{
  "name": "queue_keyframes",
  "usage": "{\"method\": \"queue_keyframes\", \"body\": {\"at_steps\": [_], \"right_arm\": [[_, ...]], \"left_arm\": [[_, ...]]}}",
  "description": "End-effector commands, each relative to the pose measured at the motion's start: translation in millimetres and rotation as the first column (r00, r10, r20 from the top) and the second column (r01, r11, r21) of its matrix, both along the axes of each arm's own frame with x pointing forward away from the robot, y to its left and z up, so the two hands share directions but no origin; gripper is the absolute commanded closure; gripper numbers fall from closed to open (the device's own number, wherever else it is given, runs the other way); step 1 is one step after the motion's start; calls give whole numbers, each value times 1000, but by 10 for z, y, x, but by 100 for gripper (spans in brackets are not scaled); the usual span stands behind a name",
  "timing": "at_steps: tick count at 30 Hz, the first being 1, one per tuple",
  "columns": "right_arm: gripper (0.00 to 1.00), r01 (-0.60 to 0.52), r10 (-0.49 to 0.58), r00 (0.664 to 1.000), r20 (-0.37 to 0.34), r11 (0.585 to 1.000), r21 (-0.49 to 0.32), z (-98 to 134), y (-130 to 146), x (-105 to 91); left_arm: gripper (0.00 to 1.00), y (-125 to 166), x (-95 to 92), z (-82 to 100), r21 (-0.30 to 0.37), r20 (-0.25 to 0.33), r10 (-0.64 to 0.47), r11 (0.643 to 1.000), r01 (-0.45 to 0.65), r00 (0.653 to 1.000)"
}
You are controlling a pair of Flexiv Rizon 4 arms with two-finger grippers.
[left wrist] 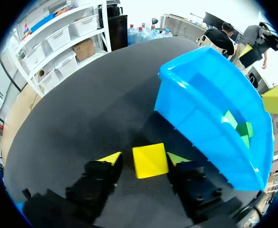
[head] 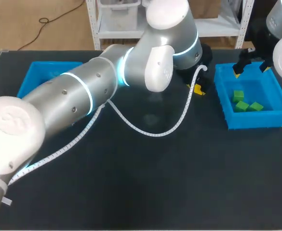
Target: Put the green cubes in the right bin and the yellow cubes in the left bin.
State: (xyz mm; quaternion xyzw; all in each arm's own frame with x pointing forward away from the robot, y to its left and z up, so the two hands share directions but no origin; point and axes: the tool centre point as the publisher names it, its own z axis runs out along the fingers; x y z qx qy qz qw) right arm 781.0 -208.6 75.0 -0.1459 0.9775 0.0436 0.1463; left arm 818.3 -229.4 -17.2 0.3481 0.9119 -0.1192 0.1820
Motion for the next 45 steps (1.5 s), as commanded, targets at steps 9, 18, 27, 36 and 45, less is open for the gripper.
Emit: {"method": "queue_keyframes", "body": {"at_steps": [9, 18, 27, 36, 45], "right_arm": [[0, 4, -4, 1000, 8, 1000, -3, 4, -1, -35], [0, 4, -4, 1000, 8, 1000, -3, 4, -1, -35], [0, 4, -4, 1000, 8, 1000, -3, 4, -1, -35], [0, 4, -4, 1000, 8, 1000, -3, 4, -1, -35], [0, 4, -4, 1000, 8, 1000, -3, 4, -1, -35]], "left_arm": [[100, 456, 18, 370, -25, 109, 5, 1000, -2, 994], [100, 1774, -175, 1245, -29, 247, 143, 990, -140, 958], [100, 3234, -493, 1688, 16, 290, 325, 939, -344, 900], [100, 4311, -859, 1792, 41, 275, 507, 842, -537, 817], [100, 4732, -1154, 1604, 55, 185, 598, 786, -615, 780]]}}
